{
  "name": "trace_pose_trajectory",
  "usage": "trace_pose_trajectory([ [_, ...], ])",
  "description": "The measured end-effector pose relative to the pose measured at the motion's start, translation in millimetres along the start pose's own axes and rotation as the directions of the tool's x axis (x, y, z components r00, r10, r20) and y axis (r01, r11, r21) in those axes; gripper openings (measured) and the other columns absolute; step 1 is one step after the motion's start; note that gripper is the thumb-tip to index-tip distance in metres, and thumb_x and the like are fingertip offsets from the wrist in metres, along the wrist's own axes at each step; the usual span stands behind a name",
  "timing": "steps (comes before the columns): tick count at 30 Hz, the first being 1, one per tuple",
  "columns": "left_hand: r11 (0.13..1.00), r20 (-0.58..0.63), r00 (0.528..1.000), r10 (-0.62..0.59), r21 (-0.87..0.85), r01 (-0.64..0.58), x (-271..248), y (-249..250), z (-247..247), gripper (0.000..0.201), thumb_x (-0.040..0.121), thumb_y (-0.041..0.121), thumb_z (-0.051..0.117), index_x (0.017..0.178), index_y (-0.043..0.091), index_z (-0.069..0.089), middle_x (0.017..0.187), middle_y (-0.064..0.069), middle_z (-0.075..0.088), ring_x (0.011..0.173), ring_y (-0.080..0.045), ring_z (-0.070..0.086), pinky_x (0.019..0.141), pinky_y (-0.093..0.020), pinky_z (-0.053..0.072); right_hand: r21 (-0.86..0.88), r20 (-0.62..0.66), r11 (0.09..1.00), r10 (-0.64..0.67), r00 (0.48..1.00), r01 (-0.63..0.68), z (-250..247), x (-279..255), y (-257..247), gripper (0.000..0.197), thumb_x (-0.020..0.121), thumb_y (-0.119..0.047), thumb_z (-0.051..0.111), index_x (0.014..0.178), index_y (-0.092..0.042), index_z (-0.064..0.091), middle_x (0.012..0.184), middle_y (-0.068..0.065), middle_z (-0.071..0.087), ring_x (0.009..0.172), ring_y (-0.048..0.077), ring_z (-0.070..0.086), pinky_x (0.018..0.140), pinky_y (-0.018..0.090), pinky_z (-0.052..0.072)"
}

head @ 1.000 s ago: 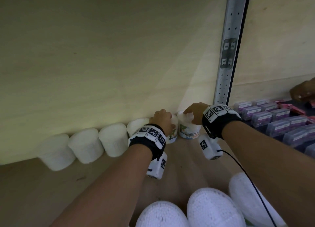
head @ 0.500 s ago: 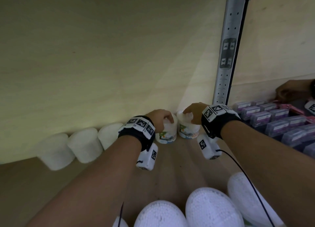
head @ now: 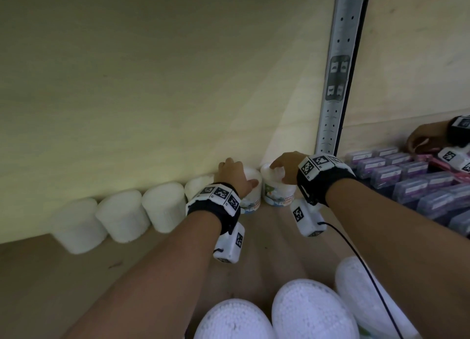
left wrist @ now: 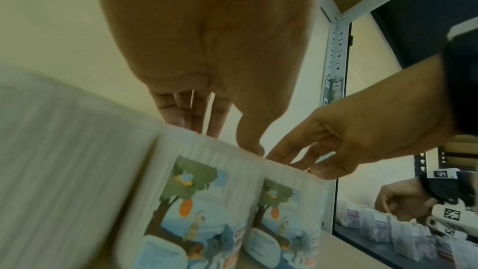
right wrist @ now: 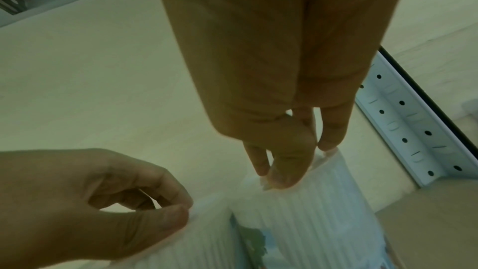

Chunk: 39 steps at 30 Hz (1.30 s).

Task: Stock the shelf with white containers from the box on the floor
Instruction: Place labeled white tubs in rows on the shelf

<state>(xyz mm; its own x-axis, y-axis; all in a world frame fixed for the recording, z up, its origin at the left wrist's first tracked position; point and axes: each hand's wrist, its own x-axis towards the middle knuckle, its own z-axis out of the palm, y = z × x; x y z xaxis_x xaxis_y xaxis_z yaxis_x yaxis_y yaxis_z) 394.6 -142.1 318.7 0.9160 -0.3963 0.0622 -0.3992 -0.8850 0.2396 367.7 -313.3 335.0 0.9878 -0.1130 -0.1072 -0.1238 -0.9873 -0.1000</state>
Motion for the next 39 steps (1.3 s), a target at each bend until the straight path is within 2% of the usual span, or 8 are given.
trace_pose_trajectory([
  [9, 0.991, 0.169, 0.977, 0.126, -0.058, -0.118, 4, -9, -16, 0.051, 0.091, 0.018, 0.06, 0.14, 0.012, 0.045, 0.148, -0.008, 0.041, 0.133, -0.027, 0.043, 0.109, -0.035, 0.037, -0.036, 0.036, 0.999, 0.001, 0.999, 0.001, -2, 5, -1, 0.057, 0.088, -0.012, 0.06, 0.142, -0.023, 0.045, 0.149, 0.004, 0.04, 0.137, 0.026, 0.04, 0.112, 0.035, 0.034],
  [21, 0.985, 0.194, 0.966, 0.173, -0.018, -0.173, 0, -8, -24, 0.05, 0.086, 0.025, 0.067, 0.134, 0.019, 0.054, 0.139, -0.007, 0.05, 0.124, -0.026, 0.051, 0.1, -0.035, 0.043, -0.123, 0.114, 0.99, 0.084, 0.99, -0.07, -4, 15, -3, 0.059, 0.083, -0.013, 0.067, 0.139, -0.018, 0.049, 0.146, 0.007, 0.046, 0.133, 0.025, 0.046, 0.108, 0.032, 0.038],
  [23, 0.983, 0.211, 0.96, 0.182, -0.004, -0.186, -2, -4, -27, 0.051, 0.084, 0.026, 0.069, 0.133, 0.019, 0.055, 0.138, -0.006, 0.052, 0.122, -0.026, 0.053, 0.097, -0.033, 0.044, -0.14, 0.138, 0.986, 0.111, 0.984, -0.092, -3, 19, -2, 0.061, 0.076, -0.021, 0.073, 0.134, -0.019, 0.055, 0.139, 0.005, 0.053, 0.125, 0.026, 0.053, 0.104, 0.033, 0.045],
  [27, 0.976, 0.275, 0.945, 0.179, 0.074, -0.207, -9, 5, -32, 0.052, 0.083, 0.029, 0.07, 0.132, 0.02, 0.056, 0.137, -0.005, 0.054, 0.121, -0.025, 0.055, 0.094, -0.03, 0.044, -0.244, 0.218, 0.962, 0.174, 0.96, -0.119, 28, 86, 40, 0.074, 0.033, -0.059, 0.073, 0.101, -0.03, 0.07, 0.1, -0.005, 0.07, 0.085, 0.021, 0.067, 0.075, 0.04, 0.059],
  [31, 0.96, 0.321, 0.929, 0.184, 0.144, -0.24, -17, 16, -34, 0.056, 0.082, 0.03, 0.072, 0.133, 0.013, 0.056, 0.138, -0.005, 0.055, 0.122, -0.024, 0.056, 0.094, -0.027, 0.043, -0.338, 0.28, 0.936, 0.196, 0.94, -0.095, 14, 46, 20, 0.062, 0.033, -0.053, 0.078, 0.085, -0.02, 0.069, 0.086, 0.0, 0.069, 0.077, 0.025, 0.067, 0.072, 0.041, 0.058],
  [36, 0.931, 0.346, 0.921, 0.178, 0.245, -0.271, -24, 25, -26, 0.059, 0.064, 0.047, 0.079, 0.115, 0.018, 0.068, 0.111, -0.001, 0.072, 0.09, -0.022, 0.07, 0.081, -0.036, 0.059, -0.298, 0.264, 0.953, 0.137, 0.955, -0.054, 47, 75, 52, 0.09, 0.002, -0.072, 0.071, 0.077, -0.022, 0.071, 0.074, -0.006, 0.071, 0.065, 0.023, 0.067, 0.065, 0.042, 0.057],
  [38, 0.917, 0.38, 0.913, 0.146, 0.293, -0.269, -17, 27, -16, 0.041, 0.056, 0.048, 0.079, 0.089, 0.024, 0.07, 0.086, 0.003, 0.072, 0.073, -0.017, 0.069, 0.073, -0.035, 0.059, -0.301, 0.242, 0.954, 0.082, 0.967, -0.006, 61, 85, 67, 0.089, 0.0, -0.076, 0.071, 0.073, -0.024, 0.071, 0.069, -0.009, 0.07, 0.061, 0.021, 0.067, 0.062, 0.039, 0.057],
  [39, 0.909, 0.406, 0.903, 0.139, 0.311, -0.279, -15, 27, -10, 0.033, 0.055, 0.045, 0.079, 0.076, 0.027, 0.06, 0.073, 0.004, 0.064, 0.065, -0.015, 0.064, 0.067, -0.032, 0.057, -0.307, 0.238, 0.952, 0.067, 0.969, 0.01, 63, 82, 69, 0.086, 0.002, -0.077, 0.071, 0.07, -0.025, 0.071, 0.068, -0.01, 0.07, 0.061, 0.019, 0.067, 0.062, 0.037, 0.058],
])
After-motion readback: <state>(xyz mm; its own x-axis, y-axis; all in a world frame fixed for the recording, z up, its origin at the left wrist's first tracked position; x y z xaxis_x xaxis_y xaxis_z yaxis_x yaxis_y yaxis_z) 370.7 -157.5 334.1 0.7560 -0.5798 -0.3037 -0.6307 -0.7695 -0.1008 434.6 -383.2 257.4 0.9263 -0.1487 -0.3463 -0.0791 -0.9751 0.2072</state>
